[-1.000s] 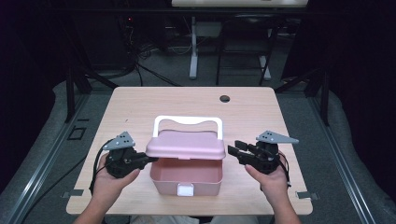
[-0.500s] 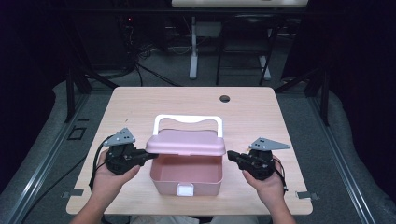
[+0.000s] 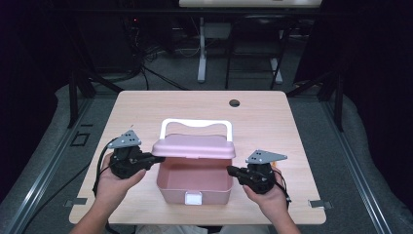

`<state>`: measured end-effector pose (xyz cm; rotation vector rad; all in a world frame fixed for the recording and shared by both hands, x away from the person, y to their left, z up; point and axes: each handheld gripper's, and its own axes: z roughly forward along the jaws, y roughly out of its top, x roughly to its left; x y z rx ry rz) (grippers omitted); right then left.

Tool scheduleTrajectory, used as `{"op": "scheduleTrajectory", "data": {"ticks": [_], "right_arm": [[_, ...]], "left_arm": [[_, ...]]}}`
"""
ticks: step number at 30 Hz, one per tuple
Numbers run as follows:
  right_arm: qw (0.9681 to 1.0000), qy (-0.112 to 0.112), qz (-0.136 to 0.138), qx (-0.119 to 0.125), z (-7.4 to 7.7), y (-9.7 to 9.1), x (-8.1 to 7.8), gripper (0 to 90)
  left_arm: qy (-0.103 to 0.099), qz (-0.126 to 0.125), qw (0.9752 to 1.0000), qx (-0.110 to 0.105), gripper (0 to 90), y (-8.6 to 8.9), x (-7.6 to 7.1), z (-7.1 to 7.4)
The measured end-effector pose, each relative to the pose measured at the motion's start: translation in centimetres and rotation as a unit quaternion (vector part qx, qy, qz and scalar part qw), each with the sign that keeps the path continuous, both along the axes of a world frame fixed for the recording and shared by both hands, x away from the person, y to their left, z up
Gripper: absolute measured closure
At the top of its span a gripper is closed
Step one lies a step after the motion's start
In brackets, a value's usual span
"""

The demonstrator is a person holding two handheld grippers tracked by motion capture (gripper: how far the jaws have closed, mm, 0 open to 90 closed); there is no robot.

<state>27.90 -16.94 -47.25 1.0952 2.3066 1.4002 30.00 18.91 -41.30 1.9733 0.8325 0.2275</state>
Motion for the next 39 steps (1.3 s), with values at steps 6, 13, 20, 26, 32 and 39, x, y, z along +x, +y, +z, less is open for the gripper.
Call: {"op": "scheduleTrajectory", "data": {"ticks": [6, 13, 20, 26, 32, 39], "right_arm": [[0.9999, 0.000, 0.011, -0.001, -0.1, 0.4, -0.2, 90.0], [0.9998, -0.003, 0.022, 0.002, -0.3, 0.8, -0.4, 90.0], [0.9995, 0.010, 0.031, 0.000, -0.6, 1.0, -0.5, 90.0], [0.9994, 0.015, 0.031, 0.005, -0.7, 1.1, -0.5, 89.8], [0.9988, 0.021, 0.043, 0.004, -0.9, 1.3, -0.5, 90.0], [0.9985, 0.022, 0.050, -0.001, -1.2, 1.7, -0.6, 90.0]], "left_arm": [[0.001, 0.001, 1.0000, -0.001, 90.0, 0.0, 0.2, 0.2], [-0.001, 0.003, 1.0000, 0.001, 90.0, -0.1, 0.5, 0.7], [-0.003, 0.005, 1.0000, 0.006, 90.0, -0.2, 1.0, 1.1], [-0.003, 0.006, 0.9999, 0.007, 90.0, -0.2, 1.2, 1.4], [-0.003, 0.009, 0.9999, 0.009, 90.0, -0.3, 1.5, 1.6], [-0.001, 0.009, 0.9999, 0.009, 90.0, -0.3, 1.8, 1.9]]}}
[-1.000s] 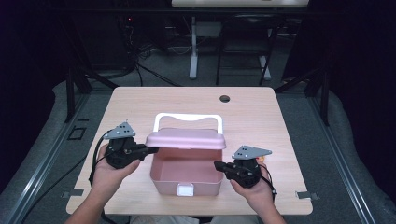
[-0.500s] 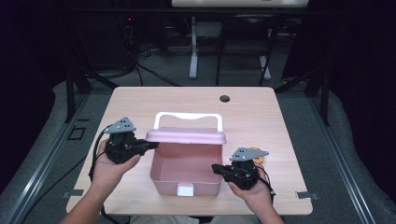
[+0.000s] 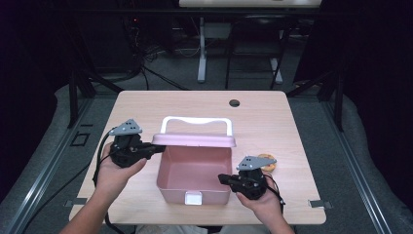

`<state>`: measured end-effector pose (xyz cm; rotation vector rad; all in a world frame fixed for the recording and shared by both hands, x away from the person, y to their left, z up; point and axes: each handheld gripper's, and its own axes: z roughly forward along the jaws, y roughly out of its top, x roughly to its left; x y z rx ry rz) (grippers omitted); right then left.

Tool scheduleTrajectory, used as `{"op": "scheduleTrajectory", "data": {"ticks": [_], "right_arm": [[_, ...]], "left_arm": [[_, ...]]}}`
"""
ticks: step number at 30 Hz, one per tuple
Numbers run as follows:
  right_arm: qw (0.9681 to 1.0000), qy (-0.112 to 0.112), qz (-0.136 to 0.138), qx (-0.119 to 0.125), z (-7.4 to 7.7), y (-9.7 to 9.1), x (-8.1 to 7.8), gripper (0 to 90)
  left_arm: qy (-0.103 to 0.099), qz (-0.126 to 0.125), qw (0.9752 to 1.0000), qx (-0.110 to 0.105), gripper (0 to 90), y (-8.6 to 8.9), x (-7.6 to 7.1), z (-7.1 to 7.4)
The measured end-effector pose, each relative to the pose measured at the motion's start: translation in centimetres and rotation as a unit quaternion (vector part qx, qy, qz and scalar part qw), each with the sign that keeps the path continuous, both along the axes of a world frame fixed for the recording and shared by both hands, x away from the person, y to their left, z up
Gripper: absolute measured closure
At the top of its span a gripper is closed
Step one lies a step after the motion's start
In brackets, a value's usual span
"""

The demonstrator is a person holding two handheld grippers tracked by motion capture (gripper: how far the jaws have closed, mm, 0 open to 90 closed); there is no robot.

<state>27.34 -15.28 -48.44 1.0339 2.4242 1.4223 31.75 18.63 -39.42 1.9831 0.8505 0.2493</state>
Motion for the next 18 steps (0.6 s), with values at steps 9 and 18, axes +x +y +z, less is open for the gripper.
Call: {"op": "scheduleTrajectory", "data": {"ticks": [9, 18], "right_arm": [[1.0000, 0.008, 0.004, -0.003, -0.44, 0.29, 0.05, 90.0], [0.9999, 0.007, 0.009, -0.011, -0.75, 0.70, 0.06, 90.0]], "left_arm": [[0.002, 0.004, 1.0000, -0.002, 90.0, -0.10, 0.49, 0.42], [-0.001, 0.004, 1.0000, -0.002, 90.0, -0.14, 0.84, 0.87]]}}
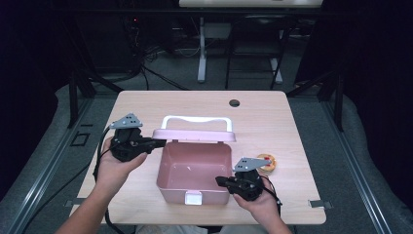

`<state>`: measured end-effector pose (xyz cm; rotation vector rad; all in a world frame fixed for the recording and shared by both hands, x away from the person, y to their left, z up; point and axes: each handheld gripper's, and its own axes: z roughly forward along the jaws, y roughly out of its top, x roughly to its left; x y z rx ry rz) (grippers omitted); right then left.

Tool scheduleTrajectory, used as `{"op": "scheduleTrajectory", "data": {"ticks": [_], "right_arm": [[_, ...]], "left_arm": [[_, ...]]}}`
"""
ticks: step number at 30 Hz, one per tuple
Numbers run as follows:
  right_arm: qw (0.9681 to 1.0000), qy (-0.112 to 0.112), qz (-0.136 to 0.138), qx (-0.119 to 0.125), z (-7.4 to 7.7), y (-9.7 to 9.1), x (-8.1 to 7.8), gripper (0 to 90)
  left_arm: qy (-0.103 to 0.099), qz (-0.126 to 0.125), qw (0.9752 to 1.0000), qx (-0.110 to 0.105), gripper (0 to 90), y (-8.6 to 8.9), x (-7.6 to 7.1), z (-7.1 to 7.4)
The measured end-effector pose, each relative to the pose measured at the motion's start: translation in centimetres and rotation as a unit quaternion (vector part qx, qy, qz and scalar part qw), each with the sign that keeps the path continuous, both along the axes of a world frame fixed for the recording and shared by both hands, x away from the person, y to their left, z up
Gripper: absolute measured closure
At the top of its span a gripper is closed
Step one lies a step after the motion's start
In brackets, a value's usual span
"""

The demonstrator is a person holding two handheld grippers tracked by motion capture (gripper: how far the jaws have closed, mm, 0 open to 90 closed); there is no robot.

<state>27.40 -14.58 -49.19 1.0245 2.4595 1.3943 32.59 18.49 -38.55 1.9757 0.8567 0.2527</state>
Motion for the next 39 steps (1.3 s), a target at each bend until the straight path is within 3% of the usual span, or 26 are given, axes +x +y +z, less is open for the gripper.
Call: {"op": "scheduleTrajectory", "data": {"ticks": [39], "right_arm": [[0.9998, 0.003, 0.010, -0.014, -0.8, 1.4, 0.2, 90.0]], "left_arm": [[-0.003, 0.008, 0.9999, 0.009, 90.0, -0.3, 1.3, 0.9]]}}
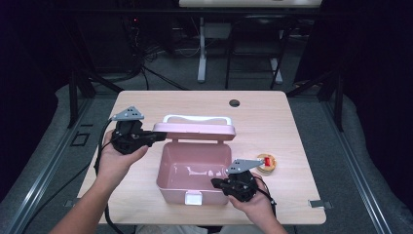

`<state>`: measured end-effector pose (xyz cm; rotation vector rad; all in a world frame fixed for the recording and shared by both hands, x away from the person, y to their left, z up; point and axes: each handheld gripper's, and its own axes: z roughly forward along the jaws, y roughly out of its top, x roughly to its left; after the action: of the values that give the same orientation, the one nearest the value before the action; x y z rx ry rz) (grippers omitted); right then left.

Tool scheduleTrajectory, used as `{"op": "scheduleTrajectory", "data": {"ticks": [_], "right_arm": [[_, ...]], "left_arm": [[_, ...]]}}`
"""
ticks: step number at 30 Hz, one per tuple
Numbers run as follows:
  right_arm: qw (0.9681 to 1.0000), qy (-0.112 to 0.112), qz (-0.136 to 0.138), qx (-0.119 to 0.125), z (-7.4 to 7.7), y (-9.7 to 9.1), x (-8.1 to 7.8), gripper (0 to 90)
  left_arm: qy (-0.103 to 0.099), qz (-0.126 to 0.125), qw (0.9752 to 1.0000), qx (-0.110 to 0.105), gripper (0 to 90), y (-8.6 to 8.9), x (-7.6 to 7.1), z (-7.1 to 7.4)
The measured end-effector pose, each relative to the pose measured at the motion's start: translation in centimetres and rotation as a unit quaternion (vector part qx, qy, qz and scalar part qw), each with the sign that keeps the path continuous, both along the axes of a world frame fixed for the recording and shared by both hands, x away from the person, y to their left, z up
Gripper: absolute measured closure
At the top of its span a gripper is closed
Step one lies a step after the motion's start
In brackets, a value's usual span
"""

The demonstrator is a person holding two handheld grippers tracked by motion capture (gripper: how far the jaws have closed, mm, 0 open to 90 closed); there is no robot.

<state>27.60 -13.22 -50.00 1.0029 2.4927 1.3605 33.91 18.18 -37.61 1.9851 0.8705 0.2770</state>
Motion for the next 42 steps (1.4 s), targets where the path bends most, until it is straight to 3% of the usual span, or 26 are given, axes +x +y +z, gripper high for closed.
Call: {"op": "scheduleTrajectory", "data": {"ticks": [42], "right_arm": [[1.0000, -0.006, -0.001, 0.003, -0.1, 0.0, -0.1, 90.0]], "left_arm": [[0.005, 0.021, 0.9998, 0.000, 90.0, 0.2, 1.8, 0.1]]}}
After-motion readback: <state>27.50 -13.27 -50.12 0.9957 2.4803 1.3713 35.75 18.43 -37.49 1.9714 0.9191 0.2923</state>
